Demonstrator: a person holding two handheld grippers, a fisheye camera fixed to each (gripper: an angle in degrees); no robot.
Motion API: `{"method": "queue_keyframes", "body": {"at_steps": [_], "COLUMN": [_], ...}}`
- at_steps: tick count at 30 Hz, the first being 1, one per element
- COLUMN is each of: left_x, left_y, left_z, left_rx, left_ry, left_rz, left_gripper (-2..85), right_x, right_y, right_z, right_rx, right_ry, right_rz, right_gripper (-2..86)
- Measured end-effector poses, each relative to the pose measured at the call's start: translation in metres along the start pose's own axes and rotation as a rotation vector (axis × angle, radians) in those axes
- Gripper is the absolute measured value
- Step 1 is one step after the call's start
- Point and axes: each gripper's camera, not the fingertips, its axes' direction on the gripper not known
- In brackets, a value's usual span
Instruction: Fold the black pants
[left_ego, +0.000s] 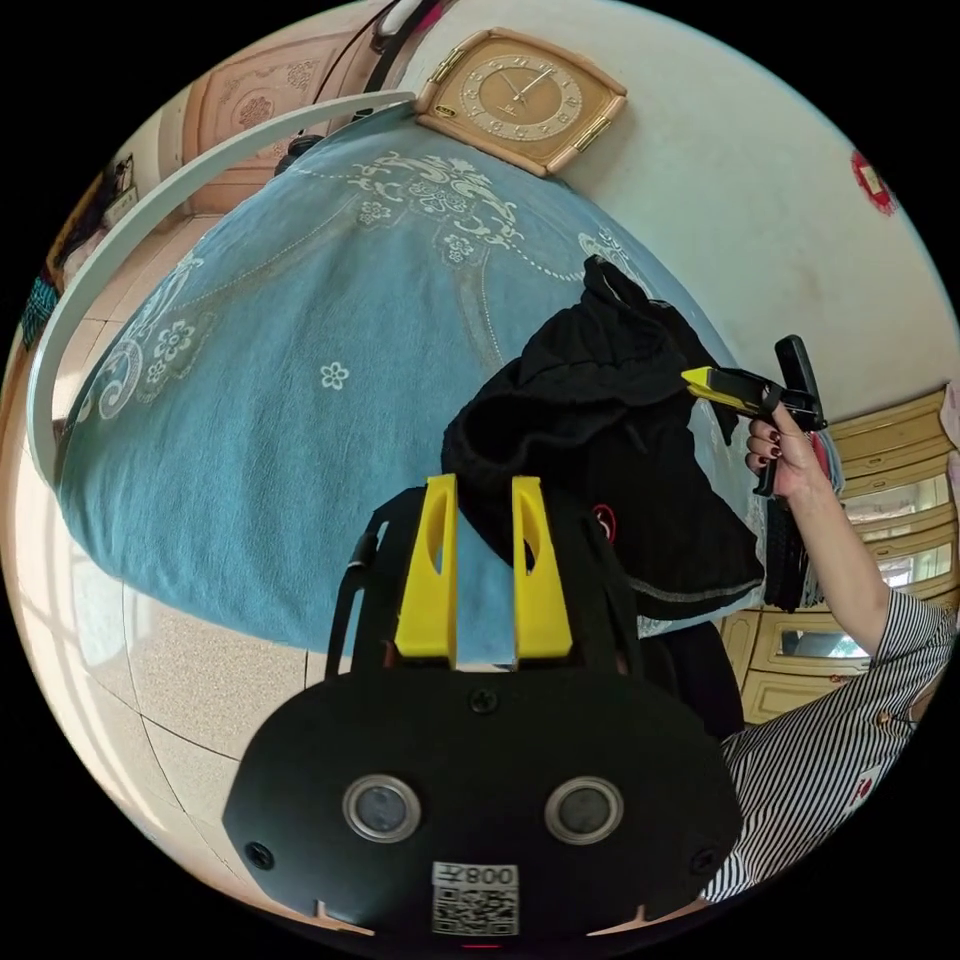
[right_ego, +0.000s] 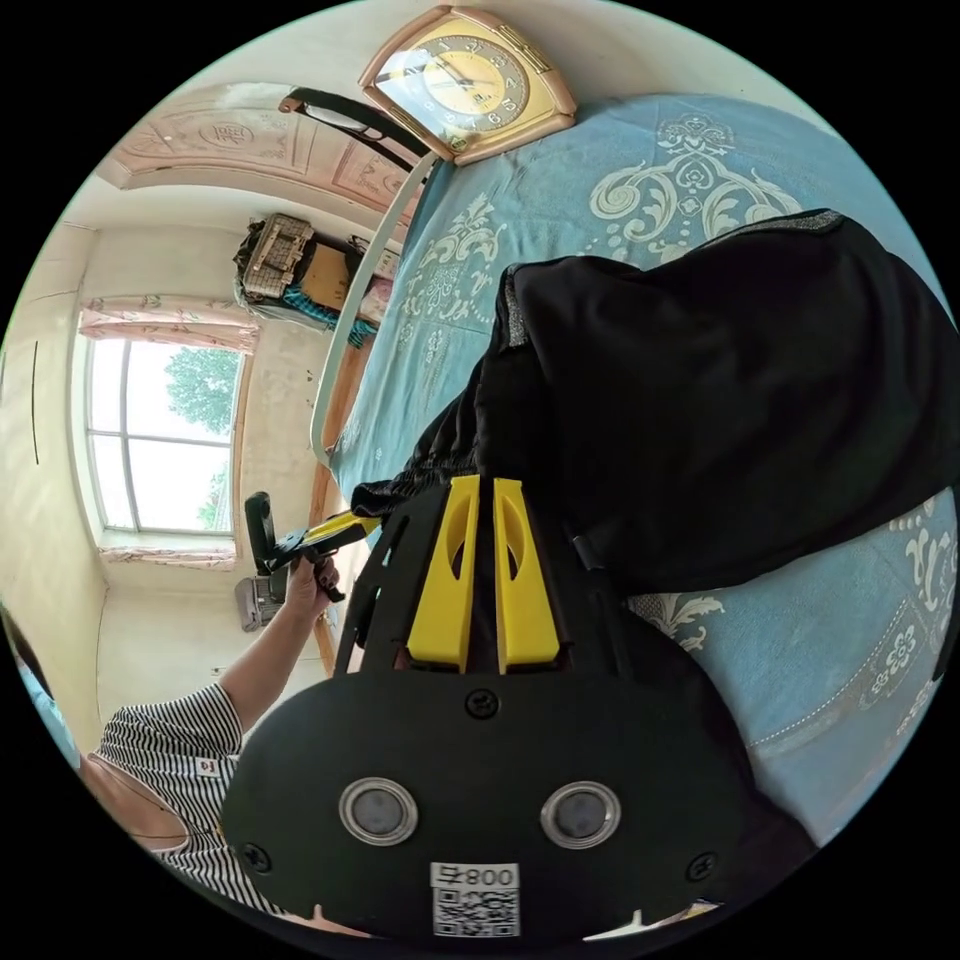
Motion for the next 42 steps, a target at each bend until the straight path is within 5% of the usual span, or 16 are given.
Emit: {"method": "queue_keyframes", "body": {"at_steps": [13, 18, 23, 31, 42], "left_x": [-0.017, -0.063, -0.114, -0.121, -0.129], "left_y": [0.048, 0.055, 0.077, 0.068, 0.041], "left_z": [-0.073, -0.052, -0.009, 0.024, 0.028], "left_rx": [0.284, 0.236, 0.208, 0.117, 0.096], "left_ry": [0.176, 0.196, 0.383, 0.506, 0.537], "left_rz": [0.001, -0.149, -0.348, -0.353, -0.361], "left_gripper": [4.1, 5.7, 7.8, 10.3, 2.4], "right_x": [-0.188, -0.268, -0.256, -0.205, -0.190], "right_y": [-0.065, -0.137, -0.146, -0.041, 0.237], "right_z": [-0.073, -0.010, 0.015, -0.093, -0.250], "right_rx": [0.190, 0.018, -0.059, 0.066, 0.313], "right_ry": [-0.246, -0.176, -0.104, -0.135, -0.078], "right_rz": [-0.280, -0.292, -0.152, -0.031, 0.498], "right_gripper": [2.5, 4.1, 5.9, 5.4, 3.8]}}
